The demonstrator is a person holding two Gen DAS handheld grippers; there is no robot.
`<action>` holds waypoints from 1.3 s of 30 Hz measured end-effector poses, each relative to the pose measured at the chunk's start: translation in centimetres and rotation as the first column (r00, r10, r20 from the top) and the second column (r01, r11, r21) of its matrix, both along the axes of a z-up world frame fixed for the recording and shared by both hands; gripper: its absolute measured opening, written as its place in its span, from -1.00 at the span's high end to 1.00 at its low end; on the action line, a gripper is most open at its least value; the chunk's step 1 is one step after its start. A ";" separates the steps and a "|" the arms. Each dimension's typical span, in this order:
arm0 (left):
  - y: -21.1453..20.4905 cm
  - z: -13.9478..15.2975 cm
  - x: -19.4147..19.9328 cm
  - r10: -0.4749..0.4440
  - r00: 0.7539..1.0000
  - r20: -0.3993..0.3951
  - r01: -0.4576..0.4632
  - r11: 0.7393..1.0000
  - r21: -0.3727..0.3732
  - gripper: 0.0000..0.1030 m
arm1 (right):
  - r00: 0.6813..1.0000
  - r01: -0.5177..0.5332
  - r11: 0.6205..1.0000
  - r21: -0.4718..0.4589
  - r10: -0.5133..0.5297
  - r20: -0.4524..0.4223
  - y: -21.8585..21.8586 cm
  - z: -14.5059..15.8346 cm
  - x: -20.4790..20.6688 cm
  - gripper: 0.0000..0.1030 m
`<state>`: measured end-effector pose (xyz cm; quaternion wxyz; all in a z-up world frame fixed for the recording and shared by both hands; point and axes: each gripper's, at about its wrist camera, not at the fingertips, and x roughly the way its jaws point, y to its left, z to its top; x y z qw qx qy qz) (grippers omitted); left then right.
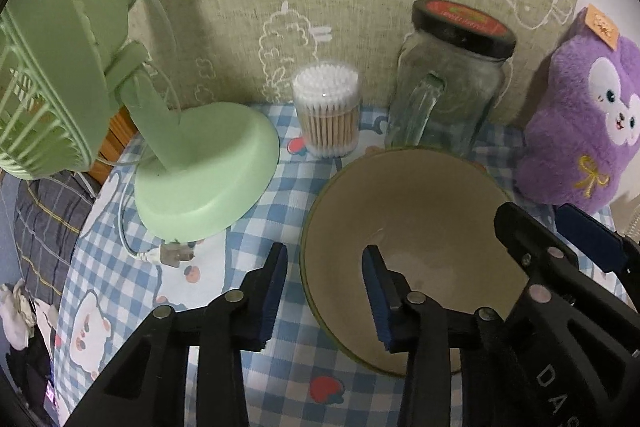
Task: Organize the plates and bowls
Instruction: 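Close both grippers on the rim of the patterned bowl, then lift the patterned bowl with both grippers and carry it toward the plate stack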
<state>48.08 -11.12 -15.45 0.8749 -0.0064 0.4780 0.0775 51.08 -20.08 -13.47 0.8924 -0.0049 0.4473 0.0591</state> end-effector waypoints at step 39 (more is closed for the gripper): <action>-0.1 -0.1 -0.2 0.003 1.000 0.024 -0.005 0.997 0.074 0.77 | 0.999 -0.005 0.999 0.036 0.006 -0.043 0.2 -1.4 0.5 0.69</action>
